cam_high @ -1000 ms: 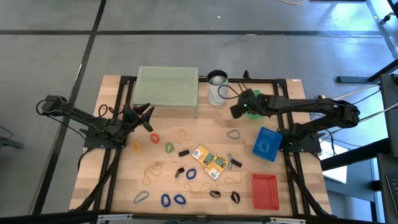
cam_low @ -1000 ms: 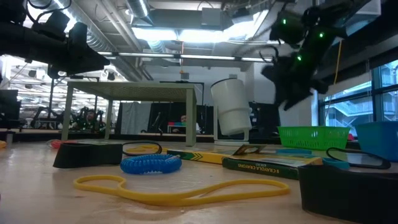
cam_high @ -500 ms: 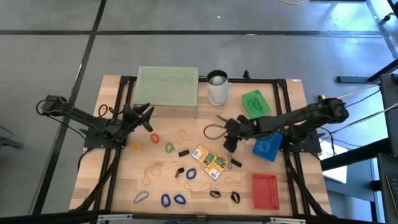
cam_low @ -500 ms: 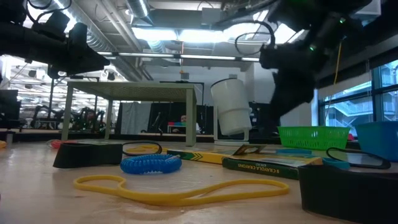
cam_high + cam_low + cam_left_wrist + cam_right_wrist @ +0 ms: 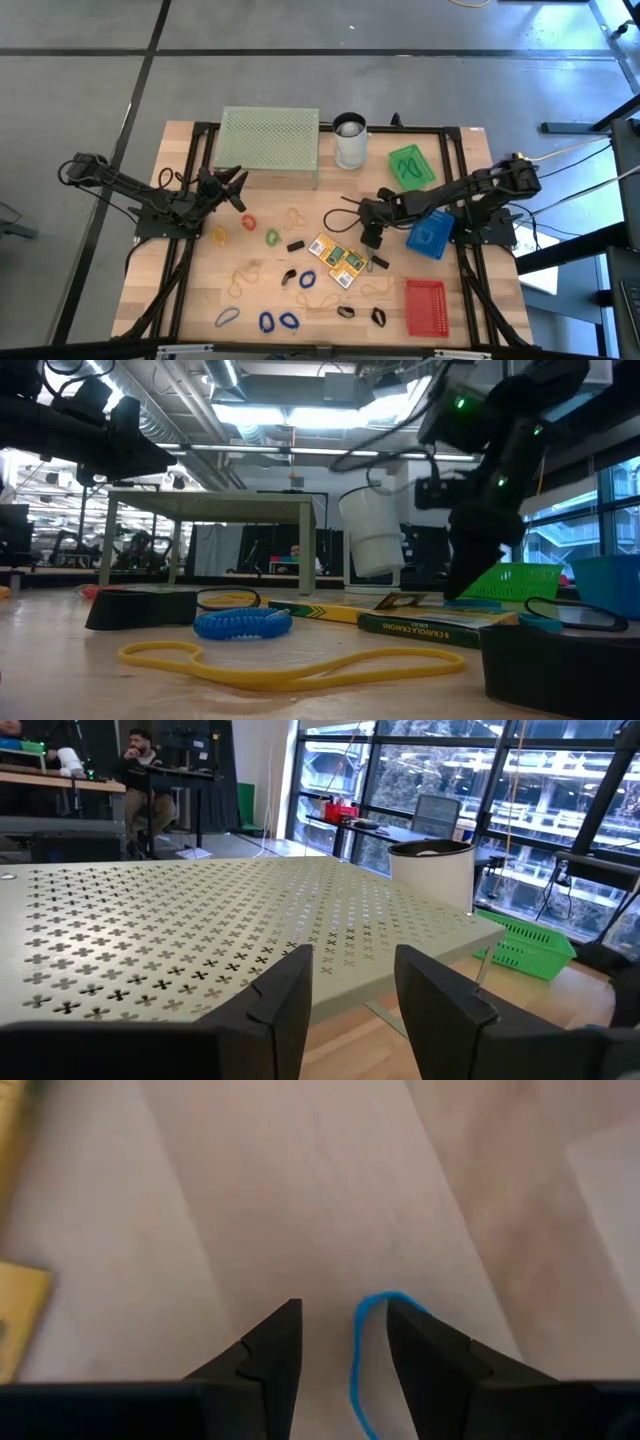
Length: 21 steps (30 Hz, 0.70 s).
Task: Pick & Place Office Desk Supplies
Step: Put the blue rubber band into the green bin
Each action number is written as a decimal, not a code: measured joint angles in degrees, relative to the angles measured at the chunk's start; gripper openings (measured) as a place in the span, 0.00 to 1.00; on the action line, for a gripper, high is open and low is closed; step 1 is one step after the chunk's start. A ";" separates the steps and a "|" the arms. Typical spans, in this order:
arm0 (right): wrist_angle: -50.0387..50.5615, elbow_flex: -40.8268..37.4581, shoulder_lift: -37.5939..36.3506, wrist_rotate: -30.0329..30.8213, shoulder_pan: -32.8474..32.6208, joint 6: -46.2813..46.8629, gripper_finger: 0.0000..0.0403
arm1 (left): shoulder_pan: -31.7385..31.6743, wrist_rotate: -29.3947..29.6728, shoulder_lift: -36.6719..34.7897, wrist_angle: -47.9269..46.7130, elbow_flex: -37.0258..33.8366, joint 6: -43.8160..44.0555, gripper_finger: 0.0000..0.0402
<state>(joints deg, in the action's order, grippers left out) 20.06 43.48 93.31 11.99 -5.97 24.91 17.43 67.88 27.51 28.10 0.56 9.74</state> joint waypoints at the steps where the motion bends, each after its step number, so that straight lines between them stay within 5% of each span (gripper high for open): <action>1: -0.03 0.04 0.64 -0.49 0.47 0.15 0.37 | -0.02 0.00 0.00 -0.01 0.00 0.00 0.35; 14: -0.56 0.37 2.96 -0.46 2.79 4.59 0.36 | -0.01 0.00 0.01 -0.02 0.00 0.00 0.35; 21: -0.25 0.31 3.01 1.25 2.85 8.56 0.20 | -0.01 0.01 0.01 -0.02 0.00 0.00 0.35</action>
<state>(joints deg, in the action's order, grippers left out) 19.81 43.79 96.31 13.24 -3.11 33.47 17.42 67.88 27.52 28.08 0.56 9.74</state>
